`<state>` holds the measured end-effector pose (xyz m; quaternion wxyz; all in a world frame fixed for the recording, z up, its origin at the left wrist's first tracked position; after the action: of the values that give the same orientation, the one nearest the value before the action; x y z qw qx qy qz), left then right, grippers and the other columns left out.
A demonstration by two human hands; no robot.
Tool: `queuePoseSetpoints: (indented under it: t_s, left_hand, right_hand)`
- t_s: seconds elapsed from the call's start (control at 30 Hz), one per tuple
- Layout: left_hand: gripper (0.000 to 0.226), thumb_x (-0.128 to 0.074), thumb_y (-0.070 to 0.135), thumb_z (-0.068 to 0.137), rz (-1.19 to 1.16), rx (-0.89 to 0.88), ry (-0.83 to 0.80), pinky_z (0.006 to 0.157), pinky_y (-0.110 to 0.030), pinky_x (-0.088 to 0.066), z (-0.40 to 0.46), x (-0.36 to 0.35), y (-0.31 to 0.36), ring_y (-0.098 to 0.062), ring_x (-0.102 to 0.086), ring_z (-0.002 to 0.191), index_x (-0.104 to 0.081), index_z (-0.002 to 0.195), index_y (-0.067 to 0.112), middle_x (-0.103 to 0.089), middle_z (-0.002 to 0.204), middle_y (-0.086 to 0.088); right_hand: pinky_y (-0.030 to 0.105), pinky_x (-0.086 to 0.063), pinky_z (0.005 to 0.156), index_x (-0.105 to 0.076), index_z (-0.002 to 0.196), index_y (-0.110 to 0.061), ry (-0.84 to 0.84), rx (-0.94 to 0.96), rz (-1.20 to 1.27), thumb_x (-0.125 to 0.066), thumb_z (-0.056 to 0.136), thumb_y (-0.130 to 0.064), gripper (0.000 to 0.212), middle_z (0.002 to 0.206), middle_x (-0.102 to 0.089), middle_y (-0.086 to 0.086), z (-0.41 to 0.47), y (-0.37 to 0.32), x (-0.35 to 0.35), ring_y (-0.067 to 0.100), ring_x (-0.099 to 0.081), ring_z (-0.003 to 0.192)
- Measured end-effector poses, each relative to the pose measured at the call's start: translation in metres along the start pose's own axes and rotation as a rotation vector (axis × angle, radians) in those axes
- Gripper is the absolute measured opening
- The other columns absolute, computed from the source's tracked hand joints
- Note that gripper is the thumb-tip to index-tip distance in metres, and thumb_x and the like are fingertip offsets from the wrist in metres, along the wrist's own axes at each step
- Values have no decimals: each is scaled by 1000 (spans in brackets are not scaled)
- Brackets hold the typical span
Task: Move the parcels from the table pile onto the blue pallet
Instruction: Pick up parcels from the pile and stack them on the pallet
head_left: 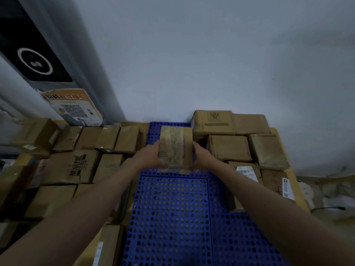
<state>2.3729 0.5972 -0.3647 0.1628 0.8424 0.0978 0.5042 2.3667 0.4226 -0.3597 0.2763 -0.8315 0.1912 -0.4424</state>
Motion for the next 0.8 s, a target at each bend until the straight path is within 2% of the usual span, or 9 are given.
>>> queuePoseSetpoints:
  t_s: [0.1, 0.17, 0.27, 0.37, 0.53, 0.63, 0.7, 0.8]
  left_hand:
    - [112, -83, 44, 71, -11, 11, 8, 50, -22, -43, 34, 6, -8, -6, -54, 70, -13, 155, 20, -61, 107, 2]
    - [114, -83, 43, 72, -21, 16, 3, 46, -20, -38, 59, 8, -13, -4, -52, 67, -9, 156, 19, -61, 105, 3]
    - [101, -83, 40, 72, -49, -18, 10, 61, -27, -50, 93, 13, -15, -12, -61, 83, -23, 150, 22, -63, 118, 0]
    - [91, -83, 34, 72, -101, -48, 19, 78, -37, -55, 120, 18, -16, -18, -63, 97, -31, 146, 22, -63, 122, -1]
    - [89, -83, 28, 75, -156, -50, -24, 75, -30, -50, 155, 13, -22, -15, -60, 93, -32, 148, 23, -60, 127, -2]
    - [95, -83, 26, 76, -189, -56, -41, 85, -32, -50, 166, 14, -23, -20, -59, 110, -27, 152, 25, -56, 135, -1]
    - [97, -82, 27, 77, -200, -67, -42, 85, -32, -49, 168, 17, -23, -21, -58, 112, -22, 154, 27, -56, 136, 0]
    - [98, -80, 29, 78, -182, -67, -31, 82, -32, -51, 168, 19, -22, -20, -60, 107, -19, 154, 28, -58, 132, -2]
  right_hand:
    - [46, -47, 102, -20, 153, -14, 1, -26, -2, -83, 73, -3, 102, 147, -42, 10, 34, 3, 9, 32, -44, 133]
    - [46, -48, 101, -16, 154, -12, -6, -45, -17, -82, 75, -2, 103, 148, -41, 11, 56, 6, 15, 32, -44, 133]
    - [44, -49, 100, -21, 152, -11, 8, -63, -46, -82, 74, -2, 99, 145, -44, 12, 86, 9, 26, 32, -47, 129]
    - [41, -50, 97, -28, 149, -9, 38, -84, -94, -82, 72, -2, 94, 139, -49, 13, 111, 13, 37, 32, -50, 125]
    - [40, -49, 91, -39, 139, -5, 54, -109, -189, -78, 77, -8, 73, 133, -52, 15, 139, 18, 44, 34, -51, 120]
    - [35, -45, 82, -41, 134, -5, 53, -140, -243, -76, 81, -13, 65, 131, -50, 17, 149, 20, 44, 35, -52, 118]
    - [34, -51, 80, -41, 133, -6, 57, -176, -230, -77, 80, -11, 65, 131, -50, 17, 153, 22, 46, 34, -56, 113]
    - [41, -60, 79, -41, 134, -7, 72, -209, -171, -74, 81, -3, 63, 129, -49, 18, 153, 22, 48, 34, -62, 104]
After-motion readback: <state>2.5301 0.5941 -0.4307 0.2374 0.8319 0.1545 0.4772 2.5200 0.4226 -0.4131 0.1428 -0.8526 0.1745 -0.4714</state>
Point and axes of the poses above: each hand's wrist, its own z-axis towards the middle knuckle, its own x-axis out of the back of the hand, y = z × x, the point moved 10 cm from there along z, towards the middle knuckle
